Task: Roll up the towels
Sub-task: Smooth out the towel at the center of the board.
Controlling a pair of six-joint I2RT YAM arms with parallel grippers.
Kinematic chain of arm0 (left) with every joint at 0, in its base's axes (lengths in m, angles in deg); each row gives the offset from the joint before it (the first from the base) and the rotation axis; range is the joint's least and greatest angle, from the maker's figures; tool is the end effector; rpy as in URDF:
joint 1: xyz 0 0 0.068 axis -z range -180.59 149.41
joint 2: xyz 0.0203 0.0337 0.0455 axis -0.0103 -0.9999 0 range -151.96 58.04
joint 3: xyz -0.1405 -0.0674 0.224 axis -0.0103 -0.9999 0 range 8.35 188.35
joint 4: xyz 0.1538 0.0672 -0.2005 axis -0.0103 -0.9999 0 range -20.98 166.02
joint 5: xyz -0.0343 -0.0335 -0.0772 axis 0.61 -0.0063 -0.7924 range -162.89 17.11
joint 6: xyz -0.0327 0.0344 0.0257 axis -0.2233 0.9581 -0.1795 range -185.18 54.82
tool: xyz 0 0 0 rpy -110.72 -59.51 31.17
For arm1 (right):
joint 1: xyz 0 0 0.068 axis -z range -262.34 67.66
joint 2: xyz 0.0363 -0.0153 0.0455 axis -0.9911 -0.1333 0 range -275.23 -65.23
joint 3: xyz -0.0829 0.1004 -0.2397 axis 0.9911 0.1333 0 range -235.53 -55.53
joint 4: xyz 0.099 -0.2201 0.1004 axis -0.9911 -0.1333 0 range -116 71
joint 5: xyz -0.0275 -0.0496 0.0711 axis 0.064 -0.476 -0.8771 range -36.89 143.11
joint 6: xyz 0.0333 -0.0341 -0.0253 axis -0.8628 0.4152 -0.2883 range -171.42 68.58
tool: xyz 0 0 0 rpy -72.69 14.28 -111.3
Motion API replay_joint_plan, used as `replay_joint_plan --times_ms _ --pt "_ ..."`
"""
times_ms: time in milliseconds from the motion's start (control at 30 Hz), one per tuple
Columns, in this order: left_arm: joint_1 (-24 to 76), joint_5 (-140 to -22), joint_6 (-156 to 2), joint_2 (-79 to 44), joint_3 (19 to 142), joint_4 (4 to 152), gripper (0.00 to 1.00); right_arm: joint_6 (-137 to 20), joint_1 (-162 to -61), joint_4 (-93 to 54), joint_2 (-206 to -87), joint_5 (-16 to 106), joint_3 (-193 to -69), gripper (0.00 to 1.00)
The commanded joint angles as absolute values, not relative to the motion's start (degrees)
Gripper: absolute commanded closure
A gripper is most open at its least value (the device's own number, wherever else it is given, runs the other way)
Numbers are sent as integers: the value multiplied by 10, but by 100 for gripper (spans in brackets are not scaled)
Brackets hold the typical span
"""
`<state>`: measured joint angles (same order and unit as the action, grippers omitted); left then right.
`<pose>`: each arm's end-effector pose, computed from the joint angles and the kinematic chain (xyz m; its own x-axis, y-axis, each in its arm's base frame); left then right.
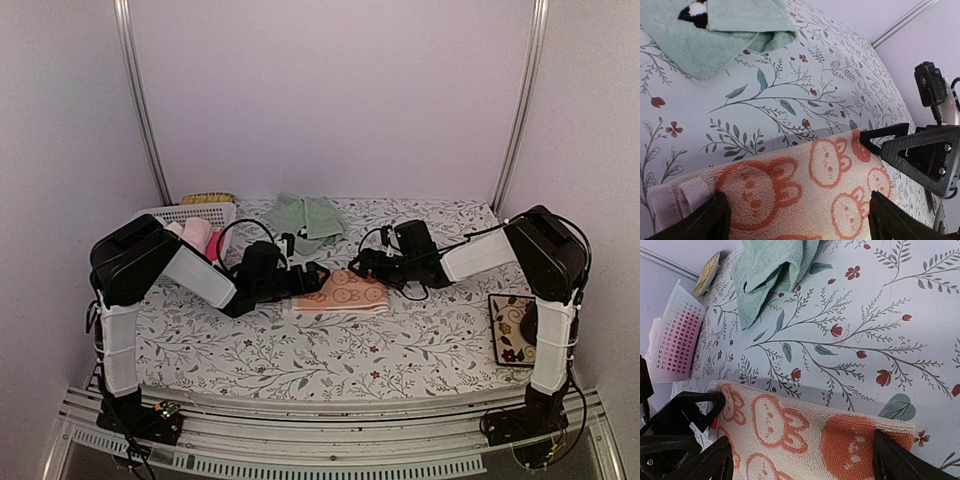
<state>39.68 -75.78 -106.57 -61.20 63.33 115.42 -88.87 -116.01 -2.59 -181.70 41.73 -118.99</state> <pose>0.3107 -0.2656 0.1031 -0.6905 -0.2803 -0.6668 0.2985 0.7292 -0.6157 0.3459 0.2389 0.1253 -0.8045 0.1803 -0.5659 -0.2345 0.7790 0.5816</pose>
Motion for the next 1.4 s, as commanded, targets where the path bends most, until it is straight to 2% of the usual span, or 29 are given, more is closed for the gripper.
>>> replay_joint_plan --times_ms 0,333,600,1033,1233,1367 --pt "394 -740 -1047 -611 638 1121 3 -880 -1156 -67 -1804 422 -1192 3" --pt "413 -756 -1003 -519 641 1117 3 -843 -1182 -102 -1672 369 -1163 3" --pt "440 -768 -1020 -489 582 1145 3 -860 -1188 -77 -1680 333 -1102 3" --pt "443 -766 -1061 -567 555 1137 4 -881 -1188 -85 -1720 354 -1064 3" --pt "443 -761 -1043 -553 566 1130 3 -856 -1189 -90 -1689 314 -1080 3" --pt "444 -734 -1026 -512 576 1101 3 -833 -1190 -123 -1639 331 -1099 2"
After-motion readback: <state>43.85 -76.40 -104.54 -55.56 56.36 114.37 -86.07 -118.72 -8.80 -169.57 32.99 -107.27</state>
